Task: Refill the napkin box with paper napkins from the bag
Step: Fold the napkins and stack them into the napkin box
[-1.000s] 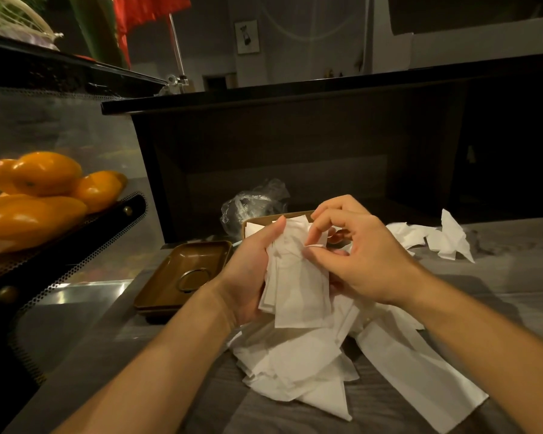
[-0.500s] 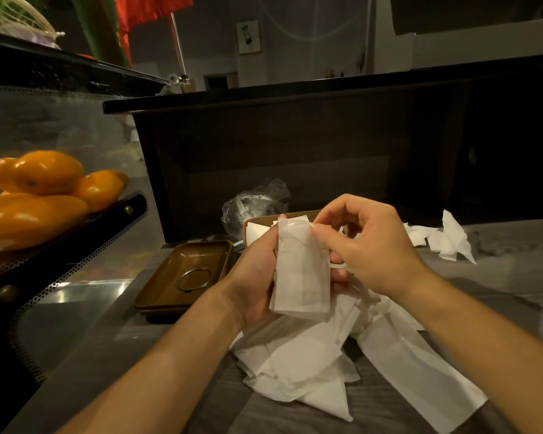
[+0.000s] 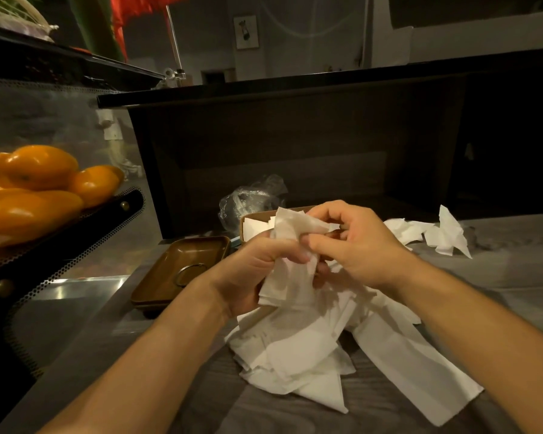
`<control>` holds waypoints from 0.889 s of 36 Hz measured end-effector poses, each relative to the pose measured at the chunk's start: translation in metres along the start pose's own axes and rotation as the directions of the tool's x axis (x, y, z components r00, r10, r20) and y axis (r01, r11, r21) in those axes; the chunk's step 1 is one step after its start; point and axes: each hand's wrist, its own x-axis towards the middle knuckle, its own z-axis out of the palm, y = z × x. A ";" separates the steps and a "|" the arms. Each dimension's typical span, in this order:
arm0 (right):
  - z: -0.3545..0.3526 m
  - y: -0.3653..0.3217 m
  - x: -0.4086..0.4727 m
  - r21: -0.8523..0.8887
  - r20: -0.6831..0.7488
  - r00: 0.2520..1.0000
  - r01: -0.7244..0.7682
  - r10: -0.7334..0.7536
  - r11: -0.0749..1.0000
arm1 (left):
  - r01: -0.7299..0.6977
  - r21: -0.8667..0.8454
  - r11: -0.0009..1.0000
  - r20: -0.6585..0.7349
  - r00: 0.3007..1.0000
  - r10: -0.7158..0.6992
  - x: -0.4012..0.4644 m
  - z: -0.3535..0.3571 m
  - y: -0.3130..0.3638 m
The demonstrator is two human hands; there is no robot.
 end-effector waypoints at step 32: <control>0.034 0.004 -0.008 -0.557 0.435 0.899 0.315 -0.054 0.769 | -0.111 0.074 0.991 -0.612 0.779 0.133 0.017 -0.020 0.001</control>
